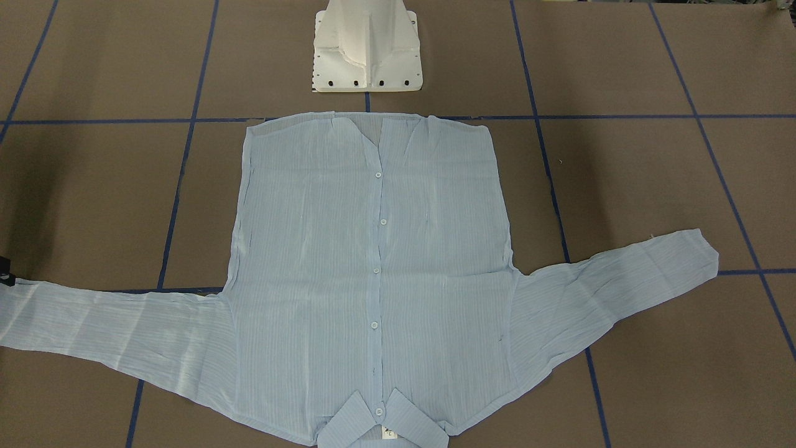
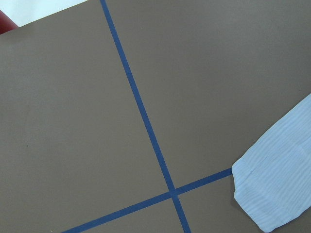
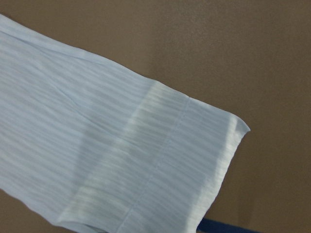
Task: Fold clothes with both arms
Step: 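Lower the right gripper onto the sleeve cuff nearest it and grasp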
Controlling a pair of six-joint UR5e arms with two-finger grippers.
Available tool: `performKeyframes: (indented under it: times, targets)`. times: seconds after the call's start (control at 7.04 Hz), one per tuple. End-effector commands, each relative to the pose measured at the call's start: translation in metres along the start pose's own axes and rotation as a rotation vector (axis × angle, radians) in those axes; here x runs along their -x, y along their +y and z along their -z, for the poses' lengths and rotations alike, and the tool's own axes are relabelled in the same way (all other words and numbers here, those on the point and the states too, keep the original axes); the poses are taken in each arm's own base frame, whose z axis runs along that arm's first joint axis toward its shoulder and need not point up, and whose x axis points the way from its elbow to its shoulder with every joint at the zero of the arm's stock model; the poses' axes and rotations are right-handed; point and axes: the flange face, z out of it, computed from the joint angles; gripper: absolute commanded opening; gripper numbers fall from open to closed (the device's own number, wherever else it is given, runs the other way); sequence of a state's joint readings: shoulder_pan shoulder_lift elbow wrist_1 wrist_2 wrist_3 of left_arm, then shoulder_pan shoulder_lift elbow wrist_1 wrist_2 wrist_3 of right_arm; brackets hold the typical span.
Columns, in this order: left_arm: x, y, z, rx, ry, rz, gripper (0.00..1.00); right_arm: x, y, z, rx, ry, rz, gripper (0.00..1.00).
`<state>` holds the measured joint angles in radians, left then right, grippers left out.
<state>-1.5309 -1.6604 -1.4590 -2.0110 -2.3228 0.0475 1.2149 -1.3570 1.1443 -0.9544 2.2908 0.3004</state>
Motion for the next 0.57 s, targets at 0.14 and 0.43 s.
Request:
performKeyframes:
  times: [0.14, 0.43]
  targets:
    - [-0.0005, -0.0009, 0.0006, -0.002, 0.000, 0.000, 1.00, -0.0010, -0.0005, -0.0017, 0.006, 0.010, -0.006, 0.72]
    - [-0.0010, -0.0013, 0.0011, -0.003, -0.001, -0.003, 1.00, -0.0013, -0.0004, -0.0019, 0.009, 0.011, -0.007, 0.66]
